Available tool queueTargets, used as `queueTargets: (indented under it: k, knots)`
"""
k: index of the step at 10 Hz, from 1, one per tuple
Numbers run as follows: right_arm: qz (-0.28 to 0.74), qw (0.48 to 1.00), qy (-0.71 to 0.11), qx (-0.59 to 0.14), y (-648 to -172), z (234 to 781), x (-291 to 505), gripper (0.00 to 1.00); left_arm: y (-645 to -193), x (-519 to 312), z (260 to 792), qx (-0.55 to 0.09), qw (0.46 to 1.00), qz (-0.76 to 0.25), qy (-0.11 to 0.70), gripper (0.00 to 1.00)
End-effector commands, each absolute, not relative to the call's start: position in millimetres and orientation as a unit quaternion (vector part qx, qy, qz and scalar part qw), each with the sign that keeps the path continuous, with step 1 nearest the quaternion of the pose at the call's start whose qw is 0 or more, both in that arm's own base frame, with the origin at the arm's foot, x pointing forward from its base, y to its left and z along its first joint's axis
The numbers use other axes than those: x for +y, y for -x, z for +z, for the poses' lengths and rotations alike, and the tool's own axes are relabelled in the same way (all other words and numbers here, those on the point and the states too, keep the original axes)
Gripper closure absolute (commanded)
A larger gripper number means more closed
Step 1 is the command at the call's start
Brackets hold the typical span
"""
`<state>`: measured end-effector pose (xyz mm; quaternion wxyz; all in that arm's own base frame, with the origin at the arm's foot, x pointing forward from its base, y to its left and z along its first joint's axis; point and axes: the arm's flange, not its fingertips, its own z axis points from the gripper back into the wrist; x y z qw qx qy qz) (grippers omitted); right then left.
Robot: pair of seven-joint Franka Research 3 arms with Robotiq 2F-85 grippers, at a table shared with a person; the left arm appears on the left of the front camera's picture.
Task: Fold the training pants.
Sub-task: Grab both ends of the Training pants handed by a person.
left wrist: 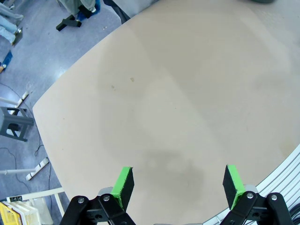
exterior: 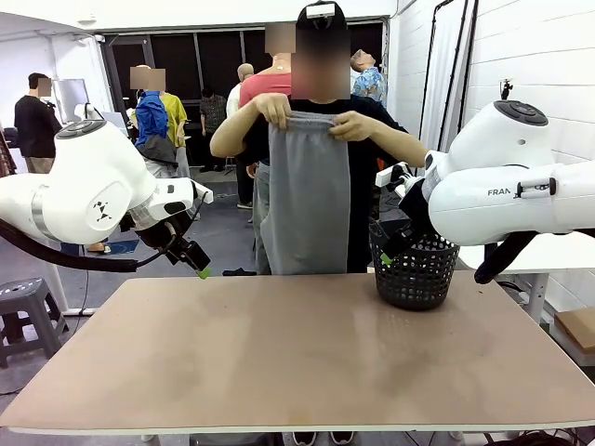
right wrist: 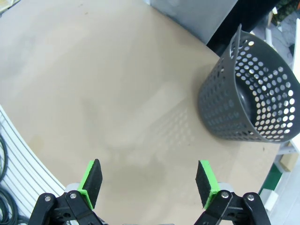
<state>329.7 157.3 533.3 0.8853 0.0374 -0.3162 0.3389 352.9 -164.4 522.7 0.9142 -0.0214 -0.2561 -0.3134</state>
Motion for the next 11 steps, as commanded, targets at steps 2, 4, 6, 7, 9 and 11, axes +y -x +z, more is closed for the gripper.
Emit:
queueTargets:
  k: [2,4,6,7,9,11]
  knots:
    - [0.339,0.885,-0.039,-0.316,-329.6,533.3,157.3,0.00,-355.0,-164.4,523.3,-0.255,0.915,-0.313,0.022,0.00]
    - [0.339,0.885,-0.039,-0.316,-329.6,533.3,157.3,0.00,-355.0,-164.4,523.3,-0.255,0.915,-0.313,0.022,0.00]
    - [0.339,0.885,-0.039,-0.316,-329.6,533.3,157.3,0.00,-355.0,-164.4,523.3,-0.255,0.915,-0.313,0.022,0.00]
    - [0.339,0.885,-0.039,-0.316,-329.6,533.3,157.3,0.00,-355.0,-164.4,523.3,-0.255,0.915,-0.313,0.022,0.00]
    - [0.339,0.885,-0.039,-0.316,-329.6,533.3,157.3,0.00,-355.0,-164.4,523.3,-0.255,0.915,-0.313,0.022,0.00]
    - [0.339,0.885,-0.039,-0.316,-329.6,533.3,157.3,0.00,-355.0,-164.4,523.3,-0.255,0.915,-0.313,0.022,0.00]
